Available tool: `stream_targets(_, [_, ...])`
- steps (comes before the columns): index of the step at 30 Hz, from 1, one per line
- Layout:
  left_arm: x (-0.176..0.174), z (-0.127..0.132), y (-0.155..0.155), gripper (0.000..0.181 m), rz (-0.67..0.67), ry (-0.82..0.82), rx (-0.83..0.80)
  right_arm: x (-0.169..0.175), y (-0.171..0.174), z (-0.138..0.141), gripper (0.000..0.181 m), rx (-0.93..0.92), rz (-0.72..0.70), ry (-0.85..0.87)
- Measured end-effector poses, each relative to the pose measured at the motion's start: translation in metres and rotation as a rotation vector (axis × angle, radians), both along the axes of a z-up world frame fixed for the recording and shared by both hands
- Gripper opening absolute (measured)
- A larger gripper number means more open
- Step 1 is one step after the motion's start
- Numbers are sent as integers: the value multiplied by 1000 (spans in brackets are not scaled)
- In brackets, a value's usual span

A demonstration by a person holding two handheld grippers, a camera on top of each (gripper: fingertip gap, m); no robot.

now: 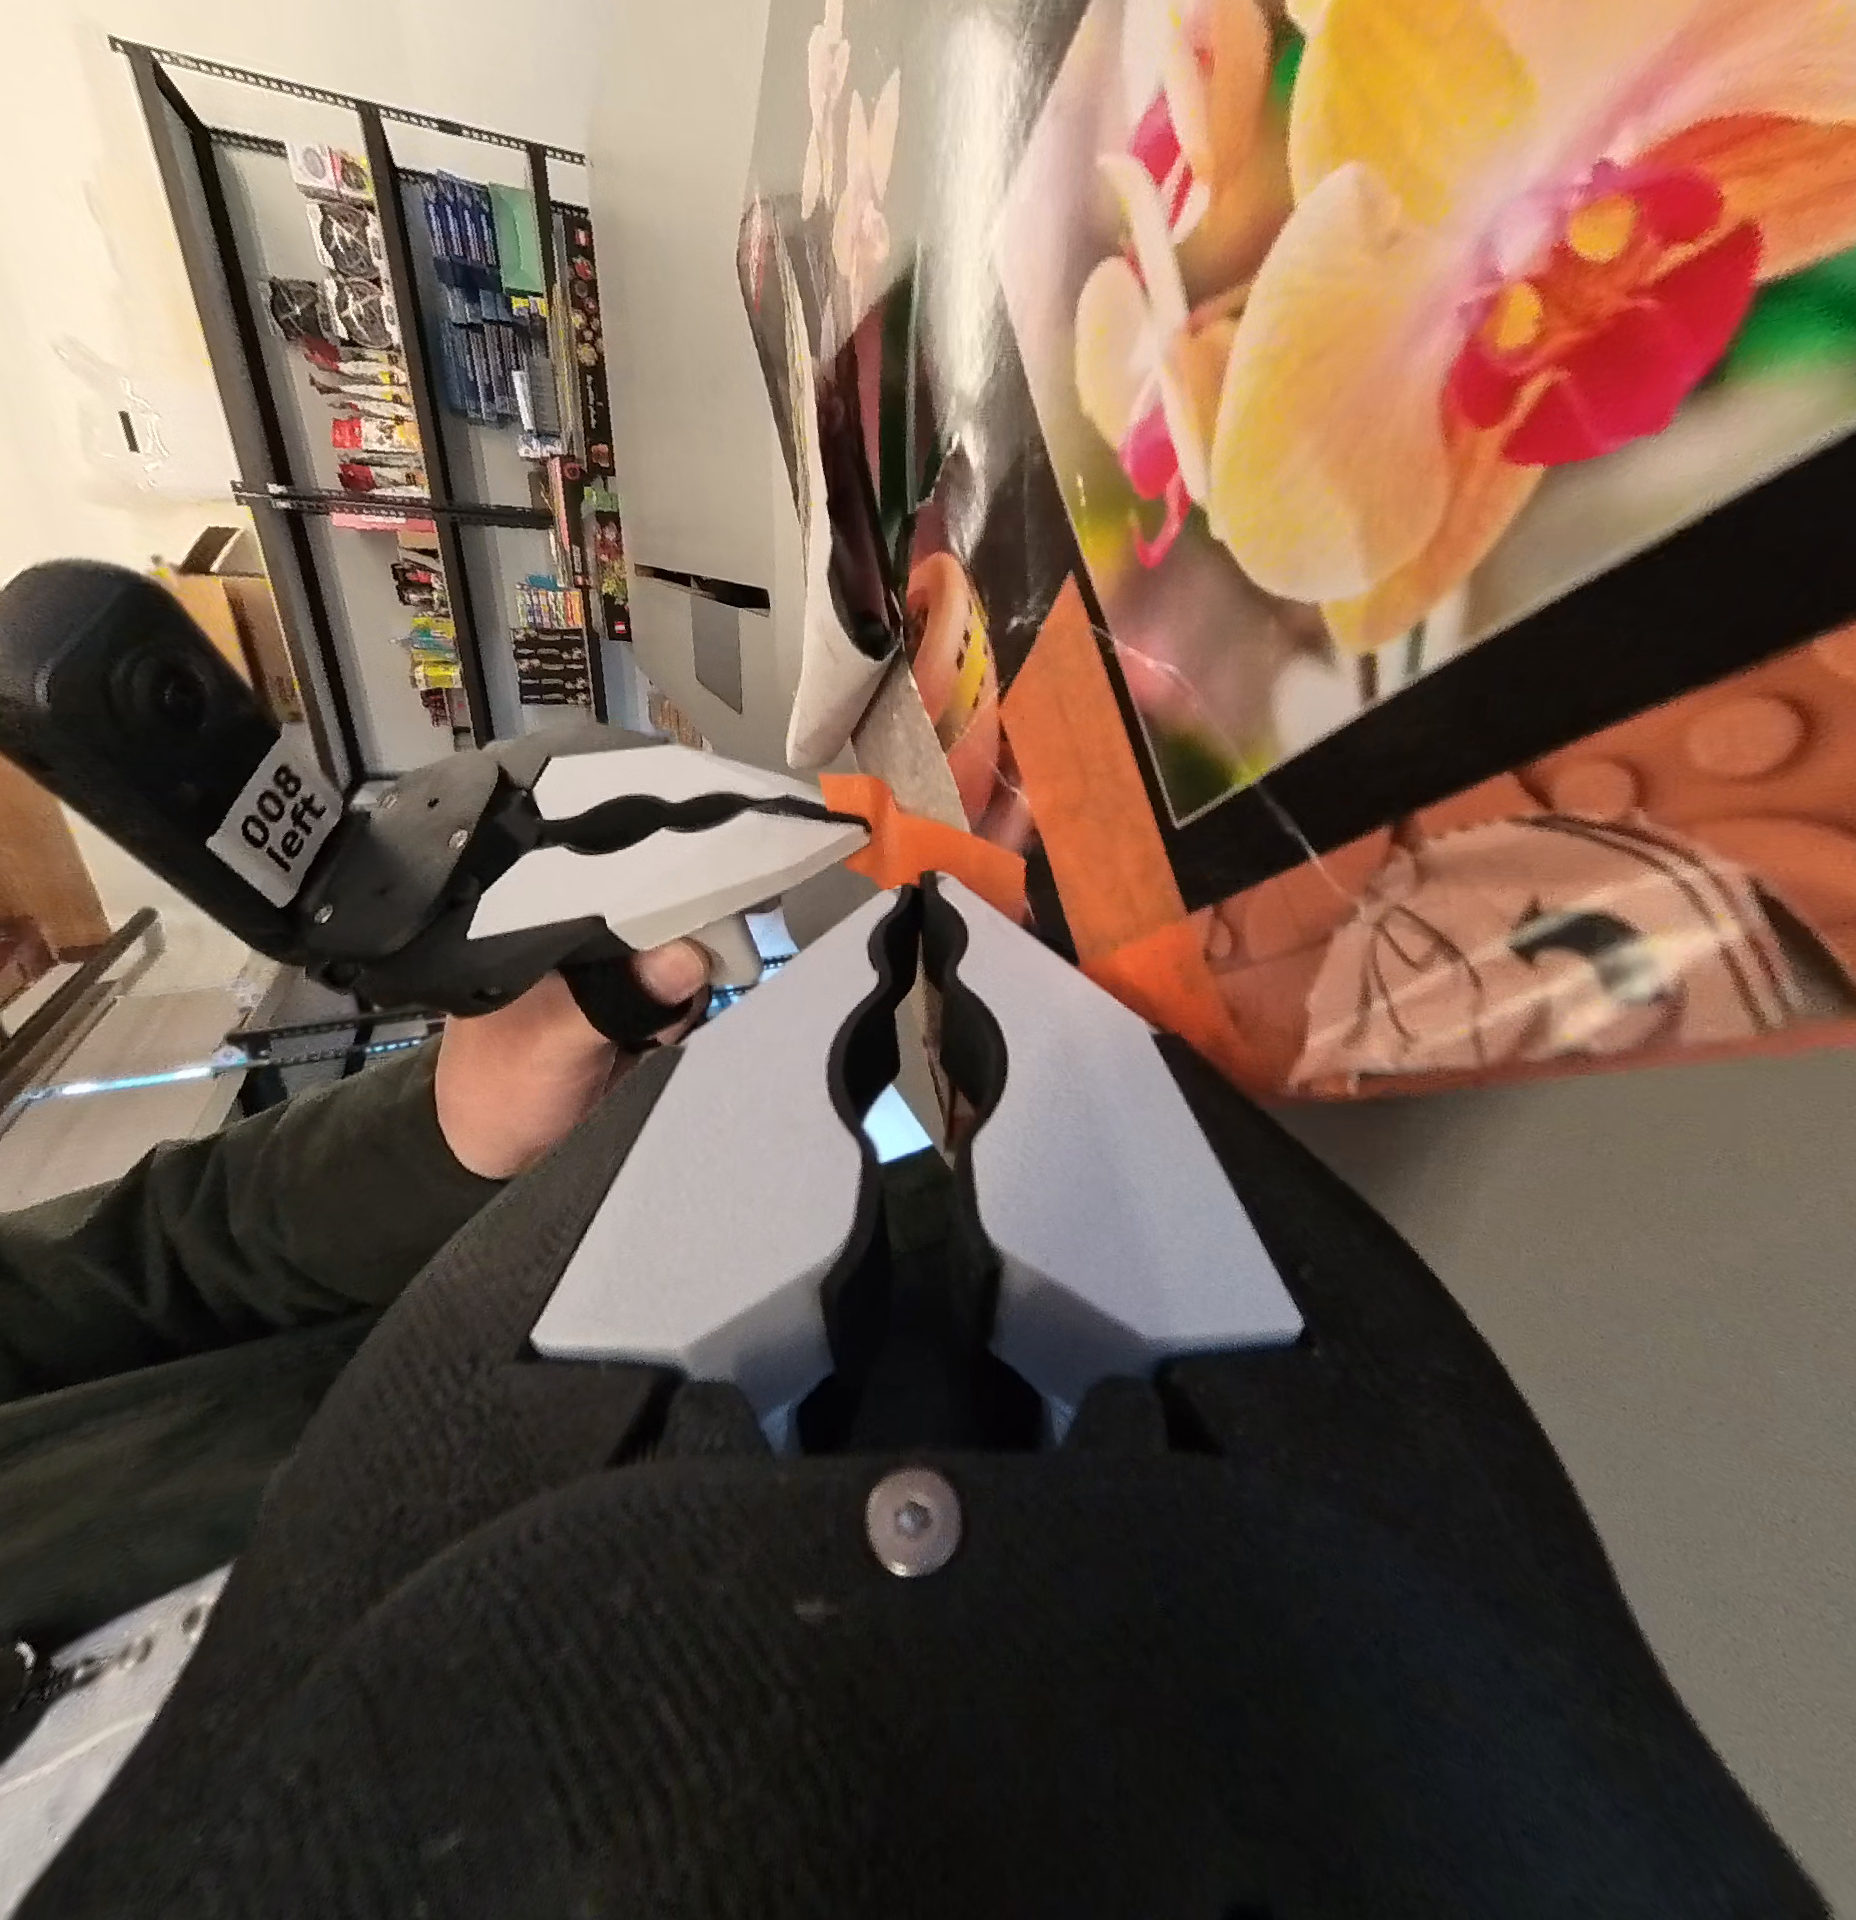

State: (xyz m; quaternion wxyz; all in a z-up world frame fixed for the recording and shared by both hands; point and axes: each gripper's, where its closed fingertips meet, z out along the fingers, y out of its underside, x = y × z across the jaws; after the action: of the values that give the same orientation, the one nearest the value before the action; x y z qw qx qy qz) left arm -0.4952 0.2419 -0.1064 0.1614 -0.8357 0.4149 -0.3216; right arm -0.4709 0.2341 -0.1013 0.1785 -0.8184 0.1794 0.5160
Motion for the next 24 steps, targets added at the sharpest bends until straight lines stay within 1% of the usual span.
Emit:
stream_targets(4, [-1,3,1,0,17,-12,17,-4,3,-2,0,-4,25,-31])
stream_targets(8, [2,16,1,0,34,-61,13,0,0,-4,0,-3,40,-39])
stream_targets(11, [4,20,0,0,26,-67,18,-1,0,-5,0,-7,42,-36])
stream_targets(18, [-4,7,0,0,50,-38,-24,-4,5,-3,0,3,36,-63])
stream_targets(22, [-6,3,-1,0,55,-37,-26,-6,12,2,0,61,-14,-46])
stream_targets(24, [-7,3,0,0,61,-37,-12,-7,11,1,0,66,-15,-50])
